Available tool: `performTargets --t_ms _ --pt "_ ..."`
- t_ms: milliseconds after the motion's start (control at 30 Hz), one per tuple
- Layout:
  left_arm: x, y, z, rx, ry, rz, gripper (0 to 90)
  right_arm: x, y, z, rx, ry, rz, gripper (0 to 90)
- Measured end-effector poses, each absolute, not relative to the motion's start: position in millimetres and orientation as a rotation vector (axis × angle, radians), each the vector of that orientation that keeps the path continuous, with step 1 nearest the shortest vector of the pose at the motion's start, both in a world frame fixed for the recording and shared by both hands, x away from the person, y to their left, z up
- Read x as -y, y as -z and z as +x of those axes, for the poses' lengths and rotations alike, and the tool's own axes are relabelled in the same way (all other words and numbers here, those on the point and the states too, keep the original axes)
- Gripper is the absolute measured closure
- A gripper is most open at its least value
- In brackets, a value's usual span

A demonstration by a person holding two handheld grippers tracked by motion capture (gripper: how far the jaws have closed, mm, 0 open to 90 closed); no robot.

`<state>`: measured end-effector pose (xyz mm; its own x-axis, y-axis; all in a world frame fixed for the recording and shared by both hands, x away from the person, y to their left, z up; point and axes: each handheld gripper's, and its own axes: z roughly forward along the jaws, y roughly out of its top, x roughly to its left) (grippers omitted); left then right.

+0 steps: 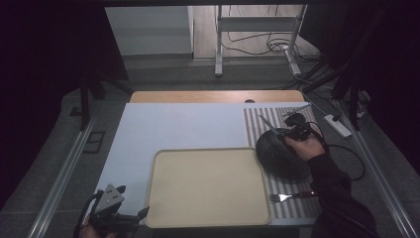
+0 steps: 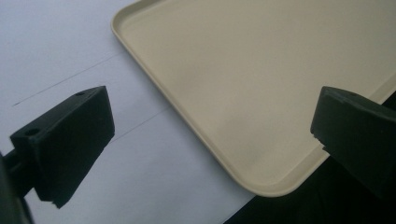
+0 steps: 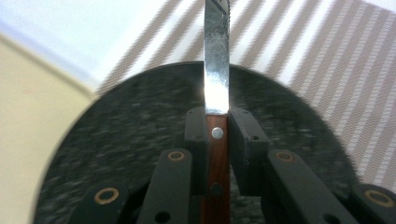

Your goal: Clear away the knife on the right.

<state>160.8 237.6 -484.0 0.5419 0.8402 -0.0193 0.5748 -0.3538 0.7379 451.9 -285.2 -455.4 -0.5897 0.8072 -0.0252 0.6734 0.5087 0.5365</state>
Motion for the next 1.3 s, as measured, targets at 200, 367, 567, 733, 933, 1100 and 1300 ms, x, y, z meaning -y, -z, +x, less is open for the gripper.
performTargets --t_ms 200,367,567,733,933,1100,1300 --pt "-237.8 483.9 160.7 -1.139 -0.478 2.066 0.0 268.2 454.5 432.4 -2.519 -0.745 1.211 78.4" --pt "-237.8 483.9 160.8 -1.140 -0.478 2.065 0.0 254.6 454.8 415.8 -2.546 -0.749 1.178 78.4" --pt "-237.9 483.9 160.7 -1.139 -0.478 2.063 0.0 239.9 457.3 397.3 -2.580 -0.753 1.148 78.4" --pt "-237.9 483.8 160.7 -1.138 -0.478 2.064 0.0 228.8 458.6 383.6 -2.606 -0.770 1.120 78.4" --pt "-238.1 483.9 160.7 -1.137 -0.478 2.062 0.0 213.3 460.9 366.2 -2.640 -0.777 1.077 78.4" --pt "-238.1 483.9 160.7 -1.137 -0.478 2.061 0.0 203.8 462.5 355.5 -2.663 -0.781 1.051 78.4" --pt "-238.2 483.9 160.8 -1.140 -0.478 2.059 0.0 193.6 465.5 344.1 -2.691 -0.786 1.037 78.4"
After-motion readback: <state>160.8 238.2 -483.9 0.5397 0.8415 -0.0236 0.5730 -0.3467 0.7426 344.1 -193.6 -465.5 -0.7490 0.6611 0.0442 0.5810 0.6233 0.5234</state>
